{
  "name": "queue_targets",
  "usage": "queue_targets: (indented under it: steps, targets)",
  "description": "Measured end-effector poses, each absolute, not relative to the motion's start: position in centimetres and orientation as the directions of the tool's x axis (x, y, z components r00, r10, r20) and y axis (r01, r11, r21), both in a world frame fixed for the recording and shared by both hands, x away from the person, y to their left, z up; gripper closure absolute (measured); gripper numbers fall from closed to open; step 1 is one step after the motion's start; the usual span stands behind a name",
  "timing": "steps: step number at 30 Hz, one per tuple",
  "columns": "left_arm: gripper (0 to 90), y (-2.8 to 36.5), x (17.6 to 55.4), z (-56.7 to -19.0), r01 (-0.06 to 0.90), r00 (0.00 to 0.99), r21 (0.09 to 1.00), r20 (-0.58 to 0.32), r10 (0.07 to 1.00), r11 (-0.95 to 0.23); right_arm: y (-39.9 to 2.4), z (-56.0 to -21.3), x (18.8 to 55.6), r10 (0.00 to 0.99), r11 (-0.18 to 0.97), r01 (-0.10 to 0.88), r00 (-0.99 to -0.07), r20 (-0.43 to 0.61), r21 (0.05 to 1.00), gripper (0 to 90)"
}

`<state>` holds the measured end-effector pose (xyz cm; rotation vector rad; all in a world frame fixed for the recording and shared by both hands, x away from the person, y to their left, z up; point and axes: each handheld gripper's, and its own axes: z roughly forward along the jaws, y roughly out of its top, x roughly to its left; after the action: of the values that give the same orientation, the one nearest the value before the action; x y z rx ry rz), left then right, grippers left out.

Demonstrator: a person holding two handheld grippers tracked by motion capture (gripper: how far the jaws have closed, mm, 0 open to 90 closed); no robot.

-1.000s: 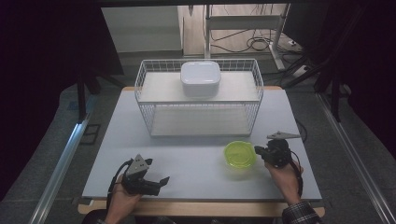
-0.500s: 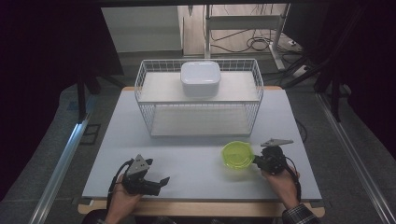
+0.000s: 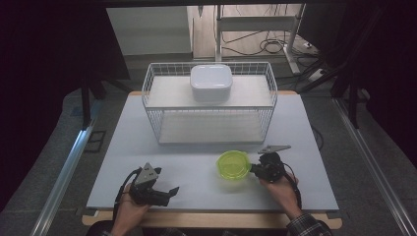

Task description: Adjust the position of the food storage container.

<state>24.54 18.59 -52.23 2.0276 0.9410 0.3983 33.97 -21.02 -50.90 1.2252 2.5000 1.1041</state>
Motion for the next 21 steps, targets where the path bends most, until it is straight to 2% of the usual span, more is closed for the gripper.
queue_targets:
  steps: [21]
  targets:
    - [5.8,18.4,24.6,-52.4,0.478,0.673,0.793,-0.055,0.737,-0.377,-14.1,-52.2,34.7,0.620,0.469,0.585,-0.751,0.225,0.661,89.6]
